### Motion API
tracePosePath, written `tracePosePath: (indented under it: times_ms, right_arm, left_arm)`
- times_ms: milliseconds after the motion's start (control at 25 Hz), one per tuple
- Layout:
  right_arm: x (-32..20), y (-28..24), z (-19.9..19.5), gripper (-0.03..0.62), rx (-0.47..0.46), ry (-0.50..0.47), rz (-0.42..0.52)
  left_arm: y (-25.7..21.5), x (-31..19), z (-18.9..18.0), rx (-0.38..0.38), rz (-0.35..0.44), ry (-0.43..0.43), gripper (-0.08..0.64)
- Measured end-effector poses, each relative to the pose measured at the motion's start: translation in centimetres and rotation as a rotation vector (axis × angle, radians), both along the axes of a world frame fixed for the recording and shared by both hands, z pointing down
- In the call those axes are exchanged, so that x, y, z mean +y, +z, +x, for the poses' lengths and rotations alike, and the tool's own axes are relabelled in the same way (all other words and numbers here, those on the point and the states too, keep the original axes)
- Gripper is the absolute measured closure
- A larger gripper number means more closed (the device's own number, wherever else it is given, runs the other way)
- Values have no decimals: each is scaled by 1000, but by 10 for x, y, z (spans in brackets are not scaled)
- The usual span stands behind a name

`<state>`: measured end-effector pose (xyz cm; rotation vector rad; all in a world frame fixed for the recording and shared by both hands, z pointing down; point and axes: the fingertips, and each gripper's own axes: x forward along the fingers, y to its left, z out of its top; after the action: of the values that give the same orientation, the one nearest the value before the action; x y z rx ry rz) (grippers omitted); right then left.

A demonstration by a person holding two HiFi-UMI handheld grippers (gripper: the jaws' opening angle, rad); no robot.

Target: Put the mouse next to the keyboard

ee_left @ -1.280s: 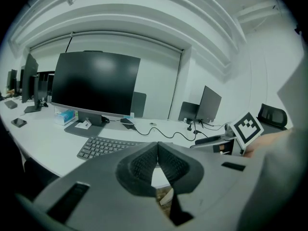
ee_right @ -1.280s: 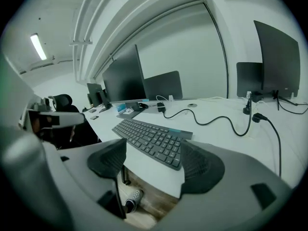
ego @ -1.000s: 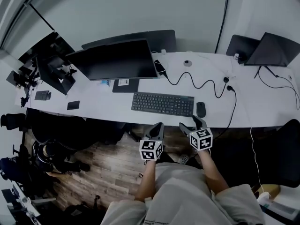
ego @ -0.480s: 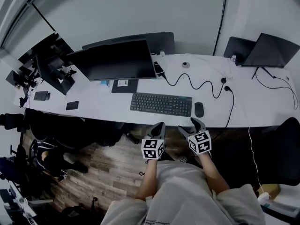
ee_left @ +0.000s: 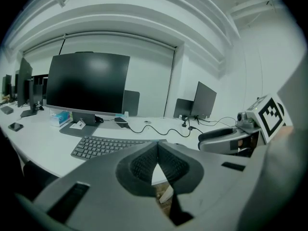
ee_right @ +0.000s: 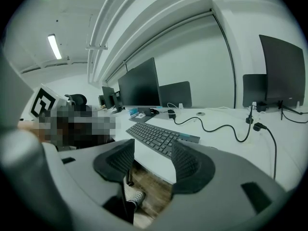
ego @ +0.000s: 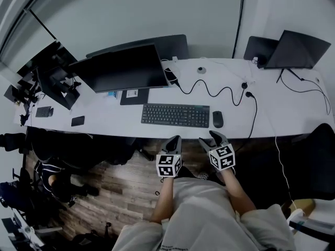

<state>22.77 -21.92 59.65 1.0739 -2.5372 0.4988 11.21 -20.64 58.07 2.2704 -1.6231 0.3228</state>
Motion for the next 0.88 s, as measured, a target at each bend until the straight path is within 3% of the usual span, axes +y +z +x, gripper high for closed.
tracePosePath:
  times_ms: [720, 880]
  right_arm:
    - [4, -9, 0, 523, -29, 38, 44]
    - [7, -9, -1, 538, -23, 36, 48]
  left_arm:
    - [-2, 7, 2, -8, 5, 39, 538]
    - [-1, 8, 3, -11, 9, 44, 537]
